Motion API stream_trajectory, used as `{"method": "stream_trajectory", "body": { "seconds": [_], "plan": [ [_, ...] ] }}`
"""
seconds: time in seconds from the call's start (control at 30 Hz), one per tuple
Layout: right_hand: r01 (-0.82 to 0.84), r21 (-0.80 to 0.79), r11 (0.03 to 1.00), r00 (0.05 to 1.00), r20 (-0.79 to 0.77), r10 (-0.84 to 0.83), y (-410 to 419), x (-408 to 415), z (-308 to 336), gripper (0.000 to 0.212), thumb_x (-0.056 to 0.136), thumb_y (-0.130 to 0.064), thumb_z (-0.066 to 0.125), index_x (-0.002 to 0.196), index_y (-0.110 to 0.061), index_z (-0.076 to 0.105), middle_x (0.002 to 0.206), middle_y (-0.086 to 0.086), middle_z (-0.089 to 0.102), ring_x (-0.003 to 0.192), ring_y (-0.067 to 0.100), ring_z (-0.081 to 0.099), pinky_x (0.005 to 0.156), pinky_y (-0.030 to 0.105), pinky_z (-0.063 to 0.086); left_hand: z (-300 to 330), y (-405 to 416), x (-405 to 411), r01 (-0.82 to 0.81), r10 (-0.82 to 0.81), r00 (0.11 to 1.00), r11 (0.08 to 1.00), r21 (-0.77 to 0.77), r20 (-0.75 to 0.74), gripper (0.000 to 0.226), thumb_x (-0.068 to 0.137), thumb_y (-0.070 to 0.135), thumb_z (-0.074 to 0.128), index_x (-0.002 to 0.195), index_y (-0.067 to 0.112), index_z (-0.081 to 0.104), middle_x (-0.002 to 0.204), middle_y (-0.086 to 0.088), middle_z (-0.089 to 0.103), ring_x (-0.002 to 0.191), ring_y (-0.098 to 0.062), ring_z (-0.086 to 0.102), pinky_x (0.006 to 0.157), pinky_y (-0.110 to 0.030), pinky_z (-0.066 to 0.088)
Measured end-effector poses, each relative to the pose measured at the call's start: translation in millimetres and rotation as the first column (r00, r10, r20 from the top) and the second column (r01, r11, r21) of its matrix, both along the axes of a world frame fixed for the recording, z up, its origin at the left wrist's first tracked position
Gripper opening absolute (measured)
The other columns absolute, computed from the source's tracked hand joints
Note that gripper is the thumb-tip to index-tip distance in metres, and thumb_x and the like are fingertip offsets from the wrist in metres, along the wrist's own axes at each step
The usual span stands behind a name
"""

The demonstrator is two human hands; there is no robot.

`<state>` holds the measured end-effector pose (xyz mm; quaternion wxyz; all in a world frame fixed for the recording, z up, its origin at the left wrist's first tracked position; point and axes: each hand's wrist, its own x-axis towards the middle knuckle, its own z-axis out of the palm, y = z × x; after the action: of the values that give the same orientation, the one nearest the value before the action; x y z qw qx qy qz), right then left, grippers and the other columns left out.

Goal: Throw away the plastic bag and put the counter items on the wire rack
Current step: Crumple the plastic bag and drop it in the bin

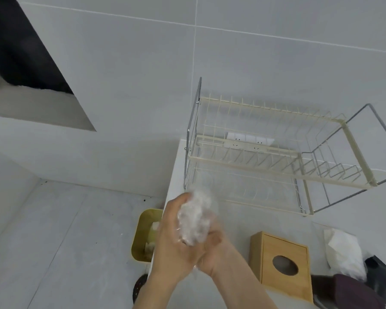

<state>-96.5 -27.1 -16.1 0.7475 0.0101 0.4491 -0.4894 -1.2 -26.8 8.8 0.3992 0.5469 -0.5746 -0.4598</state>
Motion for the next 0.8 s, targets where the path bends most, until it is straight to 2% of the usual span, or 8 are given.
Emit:
{"method": "stream_trajectory", "body": {
  "seconds": [0.1, 0.23, 0.33, 0.43, 0.6, 0.63, 0.7, 0.8],
  "plan": [
    [-0.103, -0.079, 0.992, 0.978, 0.176, 0.116, -15, 23, 14, 0.044, 0.088, -0.029, 0.060, 0.119, 0.001, 0.069, 0.114, 0.014, 0.069, 0.104, 0.030, 0.067, 0.090, 0.034, 0.054, -11, -24, 31, -0.205, 0.221, 0.963, 0.972, 0.110, -0.154, 0.045, 0.063, 0.045, 0.084, 0.101, 0.033, 0.064, 0.088, 0.001, 0.074, 0.086, -0.023, 0.074, 0.077, -0.048, 0.060],
    [-0.226, -0.017, 0.974, 0.969, -0.101, 0.224, -32, 78, 7, 0.047, 0.100, -0.045, 0.054, 0.119, -0.008, 0.076, 0.110, 0.007, 0.081, 0.102, 0.020, 0.077, 0.087, 0.032, 0.057, -32, -46, 66, -0.430, 0.450, 0.879, 0.891, 0.149, -0.157, 0.022, 0.079, 0.019, 0.081, 0.093, 0.016, 0.064, 0.077, -0.001, 0.074, 0.073, -0.018, 0.074, 0.063, -0.031, 0.058],
    [-0.315, 0.069, 0.947, 0.844, -0.436, 0.313, -40, 124, -20, 0.055, 0.082, -0.069, 0.063, 0.111, -0.023, 0.073, 0.104, -0.005, 0.081, 0.098, 0.013, 0.077, 0.091, 0.035, 0.059, -54, -50, 84, -0.546, 0.612, 0.766, 0.781, 0.302, -0.198, 0.011, 0.086, 0.004, 0.072, 0.091, 0.010, 0.063, 0.078, -0.007, 0.071, 0.072, -0.021, 0.074, 0.059, -0.020, 0.057],
    [-0.254, 0.107, 0.961, 0.858, -0.434, 0.275, -50, 152, -50, 0.062, 0.078, -0.061, 0.076, 0.126, -0.029, 0.053, 0.121, 0.000, 0.074, 0.104, 0.017, 0.076, 0.093, 0.041, 0.062, -86, -62, 113, -0.645, 0.737, 0.669, 0.638, 0.420, -0.092, 0.030, 0.083, 0.035, 0.076, 0.093, 0.009, 0.067, 0.081, -0.009, 0.075, 0.073, -0.024, 0.075, 0.065, -0.030, 0.061],
    [-0.270, 0.160, 0.950, 0.895, -0.322, 0.308, -83, 176, -101, 0.079, 0.069, -0.063, 0.086, 0.137, -0.033, 0.059, 0.132, 0.001, 0.071, 0.112, 0.020, 0.074, 0.101, 0.044, 0.059, -141, -94, 148, -0.407, 0.494, 0.869, 0.743, 0.531, -0.027, 0.031, 0.087, 0.057, 0.060, 0.090, 0.027, 0.068, 0.090, -0.004, 0.074, 0.090, -0.028, 0.073, 0.088, -0.055, 0.057],
    [-0.245, 0.177, 0.953, 0.904, -0.314, 0.290, -89, 178, -113, 0.081, 0.069, -0.056, 0.090, 0.138, -0.028, 0.059, 0.131, 0.004, 0.072, 0.110, 0.022, 0.075, 0.101, 0.045, 0.058, -154, -99, 154, -0.354, 0.471, 0.881, 0.718, 0.599, -0.043, 0.023, 0.091, 0.051, 0.059, 0.099, 0.031, 0.066, 0.102, -0.002, 0.072, 0.101, -0.027, 0.069, 0.095, -0.052, 0.054],
    [-0.201, 0.244, 0.949, 0.906, -0.321, 0.275, -101, 183, -140, 0.077, 0.070, -0.042, 0.094, 0.136, -0.022, 0.060, 0.128, 0.008, 0.074, 0.106, 0.025, 0.077, 0.099, 0.046, 0.059, -183, -109, 173, -0.199, 0.477, 0.868, 0.591, 0.782, -0.139, 0.053, 0.089, 0.056, 0.058, 0.127, 0.020, 0.060, 0.128, -0.010, 0.066, 0.116, -0.026, 0.061, 0.105, -0.047, 0.046],
    [-0.104, 0.376, 0.921, 0.911, -0.336, 0.239, -113, 190, -193, 0.058, 0.078, -0.022, 0.089, 0.129, -0.023, 0.064, 0.120, 0.011, 0.076, 0.098, 0.030, 0.079, 0.083, 0.043, 0.065, -224, -125, 195, 0.093, 0.570, 0.754, 0.399, 0.912, -0.326, 0.084, 0.076, 0.080, 0.052, 0.133, 0.019, 0.060, 0.128, -0.014, 0.069, 0.118, -0.028, 0.065, 0.110, -0.048, 0.043]
  ]
}}
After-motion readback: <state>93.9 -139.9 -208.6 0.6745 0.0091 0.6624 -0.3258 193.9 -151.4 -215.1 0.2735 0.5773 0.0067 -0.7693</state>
